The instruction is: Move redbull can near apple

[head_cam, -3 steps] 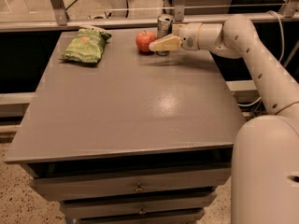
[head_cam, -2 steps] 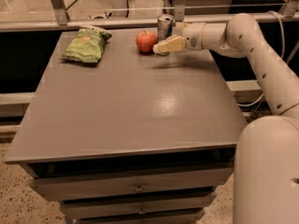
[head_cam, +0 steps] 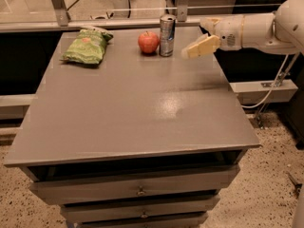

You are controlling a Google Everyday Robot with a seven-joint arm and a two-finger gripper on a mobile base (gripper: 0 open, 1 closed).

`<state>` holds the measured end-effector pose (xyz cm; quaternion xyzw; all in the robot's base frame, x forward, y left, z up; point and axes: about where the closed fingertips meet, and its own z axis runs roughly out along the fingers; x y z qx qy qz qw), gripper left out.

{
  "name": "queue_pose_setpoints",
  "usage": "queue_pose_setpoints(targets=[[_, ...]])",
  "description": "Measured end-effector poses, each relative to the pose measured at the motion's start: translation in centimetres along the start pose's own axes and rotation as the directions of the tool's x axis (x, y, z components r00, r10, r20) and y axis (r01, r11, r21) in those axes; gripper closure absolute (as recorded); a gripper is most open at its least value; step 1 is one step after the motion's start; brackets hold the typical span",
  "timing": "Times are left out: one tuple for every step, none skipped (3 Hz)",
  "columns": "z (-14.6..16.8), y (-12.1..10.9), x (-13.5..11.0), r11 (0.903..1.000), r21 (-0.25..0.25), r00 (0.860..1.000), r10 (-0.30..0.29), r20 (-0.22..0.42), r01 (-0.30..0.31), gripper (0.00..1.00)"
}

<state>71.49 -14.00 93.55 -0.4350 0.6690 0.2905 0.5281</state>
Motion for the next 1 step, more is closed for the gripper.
queue_pose_setpoints(targets=[[0.01, 0.00, 0.00, 1.0000, 0.000, 1.000, 0.000, 0.000, 0.000, 0.00]])
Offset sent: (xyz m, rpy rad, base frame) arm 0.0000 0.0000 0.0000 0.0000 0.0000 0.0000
